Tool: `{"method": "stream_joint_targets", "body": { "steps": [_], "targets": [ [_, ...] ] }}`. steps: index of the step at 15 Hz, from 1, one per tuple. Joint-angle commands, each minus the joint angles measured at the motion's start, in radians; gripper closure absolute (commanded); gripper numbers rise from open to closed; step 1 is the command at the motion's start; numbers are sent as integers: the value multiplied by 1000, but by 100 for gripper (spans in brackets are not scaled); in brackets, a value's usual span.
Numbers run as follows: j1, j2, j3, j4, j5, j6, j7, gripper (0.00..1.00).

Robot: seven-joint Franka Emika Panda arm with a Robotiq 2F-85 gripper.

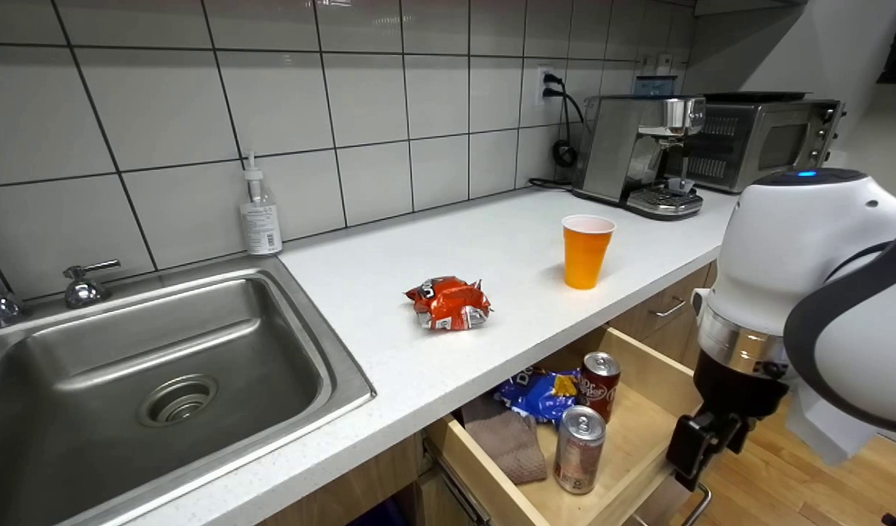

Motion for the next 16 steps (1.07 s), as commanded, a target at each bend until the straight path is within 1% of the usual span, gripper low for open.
{"method": "stream_joint_targets", "body": {
  "steps": [1, 9, 15, 16],
  "targets": [
    [-19, -17, 14, 6, 28, 37, -38, 0],
    [-46, 24, 31, 89, 48, 43, -72, 0],
    [-121, 102, 98, 194, 116, 35, -147, 0],
    [-124, 115, 99, 211, 117, 37, -152, 0]
  ]
}}
